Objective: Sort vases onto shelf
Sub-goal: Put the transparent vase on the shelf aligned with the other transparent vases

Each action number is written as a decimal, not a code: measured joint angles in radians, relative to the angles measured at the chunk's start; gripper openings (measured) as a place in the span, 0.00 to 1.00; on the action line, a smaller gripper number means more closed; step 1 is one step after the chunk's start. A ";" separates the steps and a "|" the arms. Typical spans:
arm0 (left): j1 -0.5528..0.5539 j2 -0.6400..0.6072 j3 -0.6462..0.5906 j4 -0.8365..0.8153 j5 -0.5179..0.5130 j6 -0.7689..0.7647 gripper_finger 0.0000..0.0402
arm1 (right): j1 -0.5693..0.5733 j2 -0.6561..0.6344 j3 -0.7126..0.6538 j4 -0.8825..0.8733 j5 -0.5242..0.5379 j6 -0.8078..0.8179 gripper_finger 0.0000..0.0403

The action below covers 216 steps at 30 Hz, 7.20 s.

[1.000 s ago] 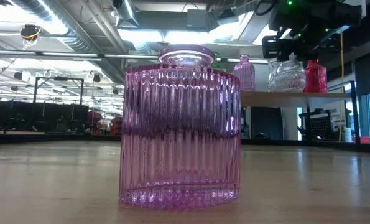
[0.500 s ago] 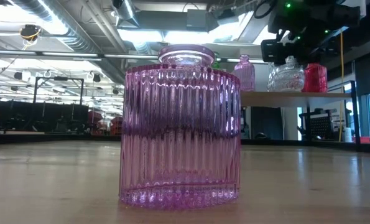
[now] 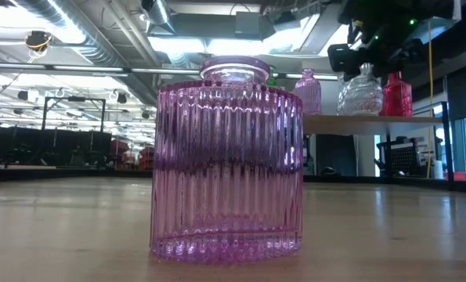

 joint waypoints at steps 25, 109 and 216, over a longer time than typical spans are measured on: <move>0.000 0.000 0.000 0.023 -0.008 0.006 0.28 | 0.000 -0.133 0.008 -0.065 -0.088 -0.011 0.59; -0.012 0.000 0.000 0.067 0.026 -0.002 0.28 | 0.018 -0.130 0.023 -0.017 -0.079 -0.008 0.59; 0.037 0.164 0.000 0.153 0.064 0.061 0.28 | 0.457 0.133 0.178 -0.387 -0.246 0.596 0.00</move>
